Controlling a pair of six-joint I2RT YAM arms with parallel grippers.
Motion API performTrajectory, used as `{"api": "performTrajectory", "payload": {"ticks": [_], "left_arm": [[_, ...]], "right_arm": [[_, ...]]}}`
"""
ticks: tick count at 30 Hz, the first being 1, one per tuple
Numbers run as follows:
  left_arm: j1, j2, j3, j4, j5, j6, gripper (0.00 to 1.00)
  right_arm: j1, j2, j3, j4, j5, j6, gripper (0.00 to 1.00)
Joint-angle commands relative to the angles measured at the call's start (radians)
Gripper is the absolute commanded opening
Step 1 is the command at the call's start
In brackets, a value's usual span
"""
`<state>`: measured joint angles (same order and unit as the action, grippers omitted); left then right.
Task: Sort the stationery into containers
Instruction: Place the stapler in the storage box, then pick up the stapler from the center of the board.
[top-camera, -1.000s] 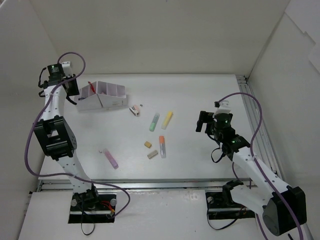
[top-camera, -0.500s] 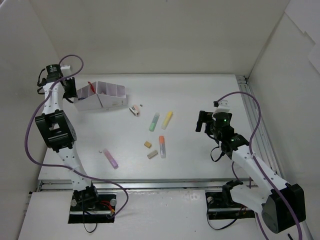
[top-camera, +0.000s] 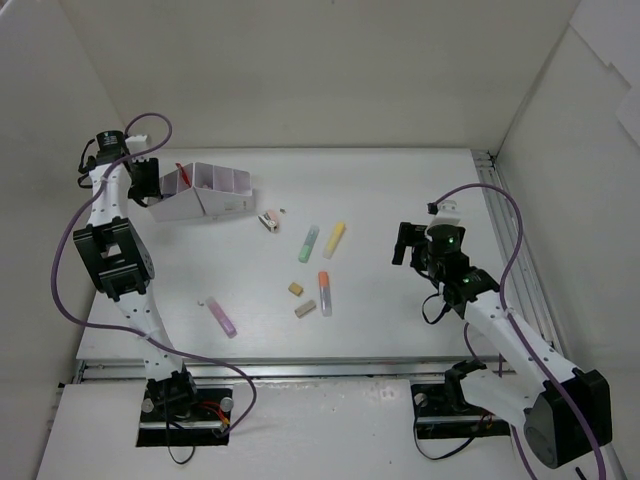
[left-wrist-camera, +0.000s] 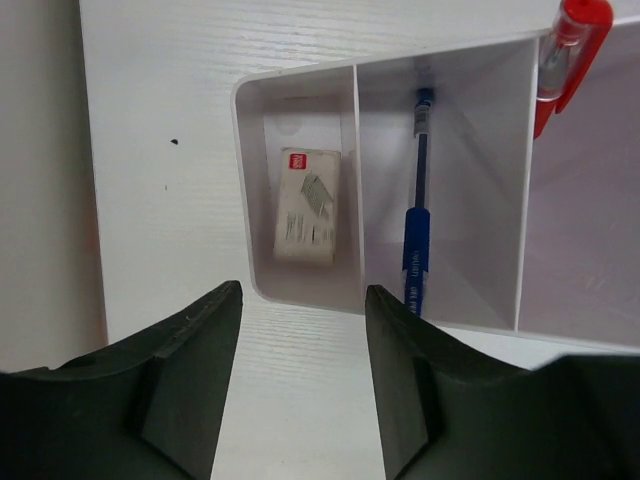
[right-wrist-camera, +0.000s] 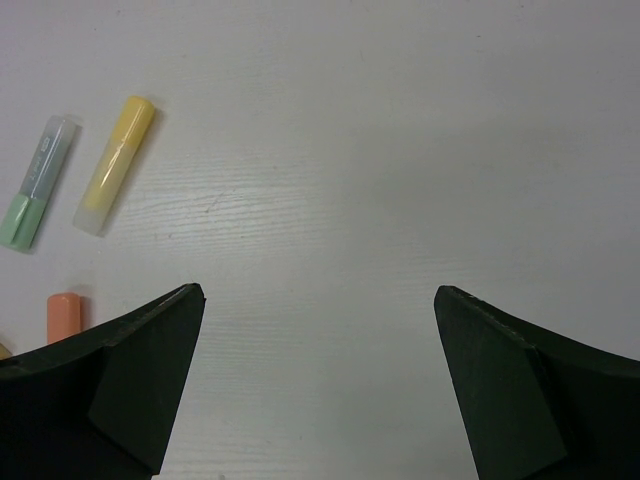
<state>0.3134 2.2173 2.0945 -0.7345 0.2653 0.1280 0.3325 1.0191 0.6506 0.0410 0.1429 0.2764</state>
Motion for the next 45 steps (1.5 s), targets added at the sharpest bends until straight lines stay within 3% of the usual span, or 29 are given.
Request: {"api": "performTrajectory", "payload": {"ticks": [1, 4, 9, 12, 18, 24, 27, 31, 35, 45], "left_arm": [[0.0, -0.041, 0.048, 0.001, 0.017, 0.013, 0.49], [0.0, -0.071, 0.035, 0.012, 0.032, 0.015, 0.63], [0.0, -0.157, 0.021, 0.012, 0.074, -0.005, 0.7], [0.0, -0.246, -0.037, 0.027, 0.126, -0.059, 0.99], [-0.16, -0.444, -0.212, 0.098, 0.086, -0.237, 0.99], [-0.443, -0.565, -0.408, 0.165, -0.134, -0.381, 0.99], [-0.548, -0.527, -0.407, 0.155, -0.219, -0.47, 1.0], [-0.632, -0.362, -0.323, 0.071, -0.343, -0.571, 1.0], [-0.646, -0.193, -0.156, -0.028, -0.376, -0.648, 0.99], [-0.646, -0.006, -0.071, -0.014, -0.405, -0.74, 0.98]], "right_arm": [[-0.007, -0.036, 0.044, 0.036, 0.034, -0.002, 0.98], [-0.009, -0.042, 0.041, 0.034, 0.029, 0.001, 0.98], [-0.01, -0.063, 0.04, 0.031, 0.018, 0.009, 0.98], [-0.01, -0.083, 0.031, 0.028, 0.012, 0.017, 0.98], [-0.007, -0.14, 0.004, 0.011, 0.017, 0.038, 0.98], [-0.01, -0.235, -0.046, -0.01, 0.024, 0.047, 0.98], [-0.012, -0.275, -0.06, -0.032, 0.046, 0.041, 0.98], [-0.01, -0.315, -0.071, -0.035, 0.064, 0.044, 0.98], [-0.01, -0.327, -0.077, -0.036, 0.075, 0.043, 0.98], [-0.016, -0.309, -0.077, -0.035, 0.089, 0.035, 0.98]]}}
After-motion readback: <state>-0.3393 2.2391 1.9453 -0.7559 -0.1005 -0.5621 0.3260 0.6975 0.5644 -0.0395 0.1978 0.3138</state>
